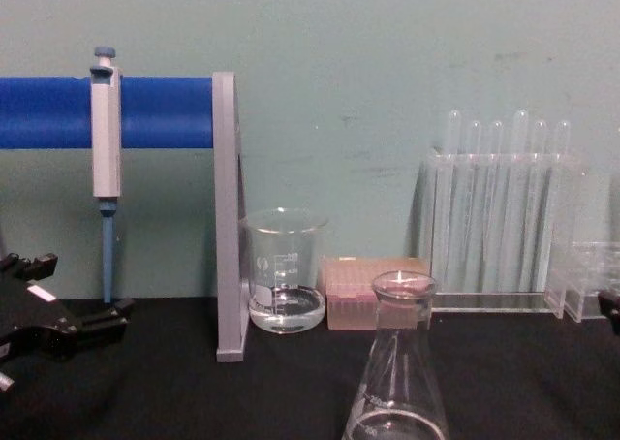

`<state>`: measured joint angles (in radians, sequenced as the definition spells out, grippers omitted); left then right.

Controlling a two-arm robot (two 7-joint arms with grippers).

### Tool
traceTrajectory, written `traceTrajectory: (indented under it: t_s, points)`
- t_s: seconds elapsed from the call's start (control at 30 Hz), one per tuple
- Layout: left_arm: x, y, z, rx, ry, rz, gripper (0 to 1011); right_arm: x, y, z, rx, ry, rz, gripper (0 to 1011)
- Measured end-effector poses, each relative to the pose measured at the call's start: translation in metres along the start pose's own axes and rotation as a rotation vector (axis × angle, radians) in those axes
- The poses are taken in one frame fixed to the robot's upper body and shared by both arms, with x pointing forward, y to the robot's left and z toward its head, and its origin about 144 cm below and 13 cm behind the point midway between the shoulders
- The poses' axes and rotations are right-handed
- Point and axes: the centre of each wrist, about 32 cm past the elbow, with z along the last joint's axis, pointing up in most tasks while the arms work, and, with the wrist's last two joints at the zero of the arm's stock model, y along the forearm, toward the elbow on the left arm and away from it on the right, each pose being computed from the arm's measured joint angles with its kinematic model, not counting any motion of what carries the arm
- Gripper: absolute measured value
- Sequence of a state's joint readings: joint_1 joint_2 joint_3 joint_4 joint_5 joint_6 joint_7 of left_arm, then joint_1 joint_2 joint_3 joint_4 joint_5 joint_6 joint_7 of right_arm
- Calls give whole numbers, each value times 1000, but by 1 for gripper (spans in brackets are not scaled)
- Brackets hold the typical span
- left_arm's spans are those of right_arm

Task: Grasp the erlenmeyer flask with one hand, shake it three times, then place it back.

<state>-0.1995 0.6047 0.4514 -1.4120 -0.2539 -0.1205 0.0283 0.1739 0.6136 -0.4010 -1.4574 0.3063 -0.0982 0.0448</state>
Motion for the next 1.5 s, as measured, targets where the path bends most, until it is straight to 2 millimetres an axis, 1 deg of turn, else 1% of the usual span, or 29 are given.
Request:
traceTrajectory:
  t_s: [0.17,0.5,0.7,0.87,1.1,1.5]
  points:
    - [0,0,0,0,0,0,1001,4,-5,5,4,37,36,1000]
    - [0,0,0,0,0,0,1001,13,-21,14,46,134,199,1000]
    - [0,0,0,0,0,0,1001,13,-22,18,71,146,284,1000]
    - [0,0,0,0,0,0,1001,10,-18,22,100,148,388,1000]
    - [0,0,0,0,0,0,1001,7,-9,23,117,159,480,1000]
    - [0,0,0,0,0,0,1001,-1,7,21,132,189,588,1000]
